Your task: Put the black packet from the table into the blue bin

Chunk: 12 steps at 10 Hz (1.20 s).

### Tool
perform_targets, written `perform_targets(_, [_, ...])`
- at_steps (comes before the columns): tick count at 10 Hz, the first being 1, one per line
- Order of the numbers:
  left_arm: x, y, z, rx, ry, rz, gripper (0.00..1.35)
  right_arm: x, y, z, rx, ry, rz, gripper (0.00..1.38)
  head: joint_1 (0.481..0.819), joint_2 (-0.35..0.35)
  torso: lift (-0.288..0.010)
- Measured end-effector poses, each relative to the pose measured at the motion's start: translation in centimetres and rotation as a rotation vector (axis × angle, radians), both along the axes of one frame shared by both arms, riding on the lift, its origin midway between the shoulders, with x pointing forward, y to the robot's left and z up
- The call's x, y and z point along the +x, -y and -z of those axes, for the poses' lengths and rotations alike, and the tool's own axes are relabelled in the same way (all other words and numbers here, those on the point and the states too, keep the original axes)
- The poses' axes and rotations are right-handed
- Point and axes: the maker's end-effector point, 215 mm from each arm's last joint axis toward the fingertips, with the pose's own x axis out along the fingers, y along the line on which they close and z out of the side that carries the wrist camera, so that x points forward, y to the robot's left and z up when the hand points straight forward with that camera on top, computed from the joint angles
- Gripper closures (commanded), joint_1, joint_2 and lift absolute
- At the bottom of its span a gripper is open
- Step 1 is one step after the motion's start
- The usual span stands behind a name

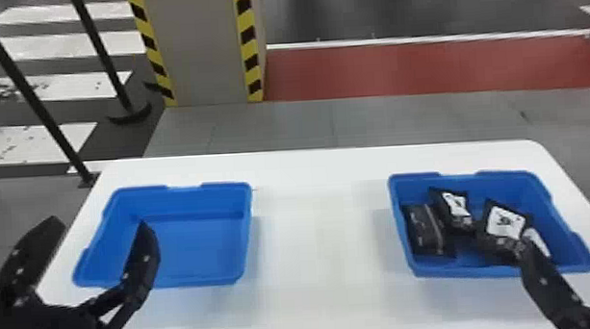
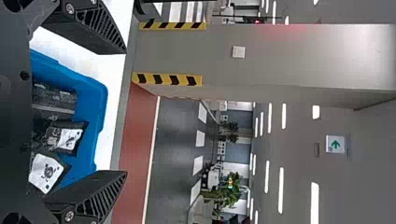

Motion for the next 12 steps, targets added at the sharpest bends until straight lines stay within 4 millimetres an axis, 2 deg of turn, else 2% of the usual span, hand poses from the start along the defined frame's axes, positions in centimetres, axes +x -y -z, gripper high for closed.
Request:
perform_targets(6, [-0.02, 0.01, -0.06, 0.001, 0.002, 0.000, 0.11, 0.21, 0.28, 0.64, 0.010, -0.004, 0.008, 0.11, 0.695, 0.025, -0.110])
perform_targets(12, [-0.02, -0.08, -0.13, 0.000, 0.004, -0.001, 0.11, 0.26, 0.38, 0.41, 0.022, 0.017, 0.008, 0.11, 0.695, 0.025, -0.110])
